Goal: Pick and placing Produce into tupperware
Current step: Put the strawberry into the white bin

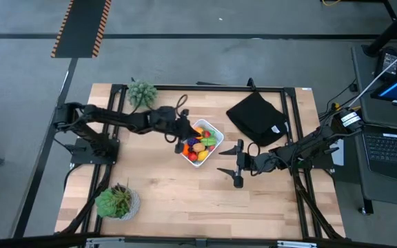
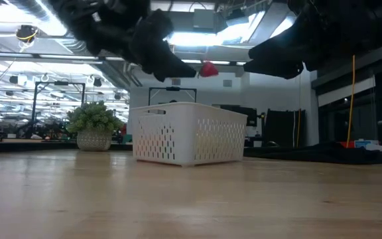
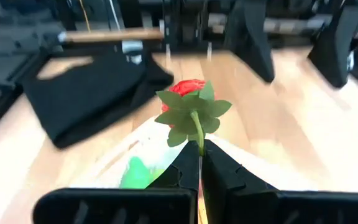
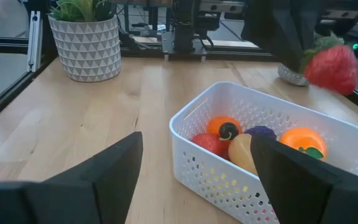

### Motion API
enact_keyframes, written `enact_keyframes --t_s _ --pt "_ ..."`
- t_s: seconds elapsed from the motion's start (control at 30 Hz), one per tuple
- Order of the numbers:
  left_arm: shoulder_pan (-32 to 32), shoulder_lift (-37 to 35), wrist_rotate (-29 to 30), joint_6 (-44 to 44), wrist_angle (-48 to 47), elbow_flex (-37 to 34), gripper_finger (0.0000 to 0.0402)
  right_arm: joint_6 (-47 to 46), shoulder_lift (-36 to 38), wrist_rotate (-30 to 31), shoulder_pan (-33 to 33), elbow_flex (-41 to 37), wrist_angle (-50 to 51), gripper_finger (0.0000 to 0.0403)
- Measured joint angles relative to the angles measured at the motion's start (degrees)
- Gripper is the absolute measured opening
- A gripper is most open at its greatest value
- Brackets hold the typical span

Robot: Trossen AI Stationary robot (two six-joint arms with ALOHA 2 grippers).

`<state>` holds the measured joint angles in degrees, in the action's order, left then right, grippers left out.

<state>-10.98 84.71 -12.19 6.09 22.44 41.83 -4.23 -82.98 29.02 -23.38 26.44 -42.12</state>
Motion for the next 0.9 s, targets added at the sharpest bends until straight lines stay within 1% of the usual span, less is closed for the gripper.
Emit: enact_keyframes --t_s 0.1,0.17,0.37,0.5,0.7,0.8,0.9 --pt "0.00 0.25 0.00 2.25 -8.98 4.28 0.0000 0.00 0.00 -0.02 0.00 0.00 0.04 0.0300" --pt "0.00 0.25 0.00 3.73 -13.38 6.76 0.0000 0.00 0.00 -0.02 0.00 0.00 0.12 0.0300" --pt "-0.84 0.32 0.02 5.71 -28.83 14.73 0.0000 0.00 0.00 -0.04 0.00 0.00 0.30 0.0300" --pt "-1.03 2.58 0.06 8.91 -39.56 20.08 0.0000 -0.06 0.00 -0.07 0.00 0.00 0.32 0.0300" --pt "-1.14 6.63 -0.02 11.12 -47.51 27.04 0.0000 -1.67 0.00 -0.12 0.00 0.01 1.58 0.0300" --pt "-1.18 8.15 -0.06 11.25 -49.43 29.19 0.0000 -1.77 0.00 -0.13 -0.02 0.00 1.75 0.0300" --pt "-1.16 9.25 -0.15 11.25 -49.31 29.91 0.0000 -1.79 0.00 -0.13 -0.02 0.00 1.82 0.0300"
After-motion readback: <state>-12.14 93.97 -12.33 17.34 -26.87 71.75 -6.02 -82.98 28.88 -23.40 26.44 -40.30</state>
